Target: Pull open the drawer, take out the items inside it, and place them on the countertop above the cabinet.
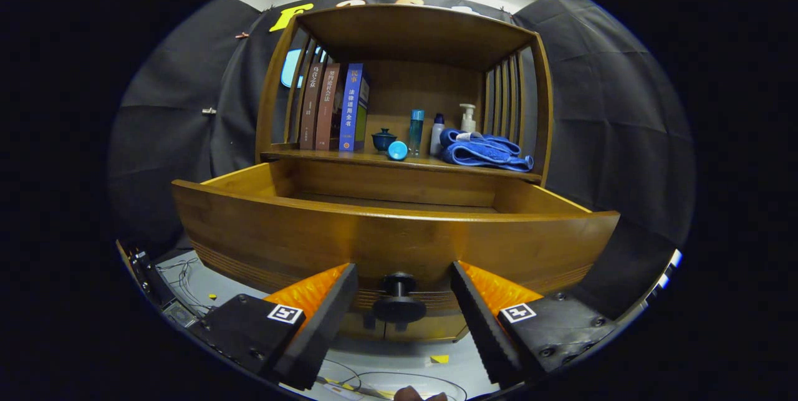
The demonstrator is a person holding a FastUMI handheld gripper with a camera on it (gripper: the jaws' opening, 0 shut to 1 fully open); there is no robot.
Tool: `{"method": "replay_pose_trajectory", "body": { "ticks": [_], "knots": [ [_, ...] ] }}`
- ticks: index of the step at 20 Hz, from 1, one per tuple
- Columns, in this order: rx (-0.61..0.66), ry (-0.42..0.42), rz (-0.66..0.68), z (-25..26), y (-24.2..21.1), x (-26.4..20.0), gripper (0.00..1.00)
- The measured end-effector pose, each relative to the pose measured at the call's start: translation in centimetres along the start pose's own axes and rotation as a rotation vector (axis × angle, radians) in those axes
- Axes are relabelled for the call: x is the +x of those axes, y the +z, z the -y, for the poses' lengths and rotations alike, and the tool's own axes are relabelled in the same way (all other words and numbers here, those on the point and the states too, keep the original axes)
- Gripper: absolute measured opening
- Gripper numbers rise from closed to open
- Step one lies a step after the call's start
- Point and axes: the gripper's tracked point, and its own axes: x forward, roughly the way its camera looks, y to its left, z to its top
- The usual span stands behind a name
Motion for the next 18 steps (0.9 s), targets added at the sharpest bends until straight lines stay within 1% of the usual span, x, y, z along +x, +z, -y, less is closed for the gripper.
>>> {"method": "replay_pose_trajectory", "body": {
  "ticks": [7,18],
  "knots": [
    [0.018,-0.003,0.020,-0.4,2.5,4.5,1.00],
    [0.016,-0.016,0.035,-1.0,3.8,13.1,0.99]
  ]
}}
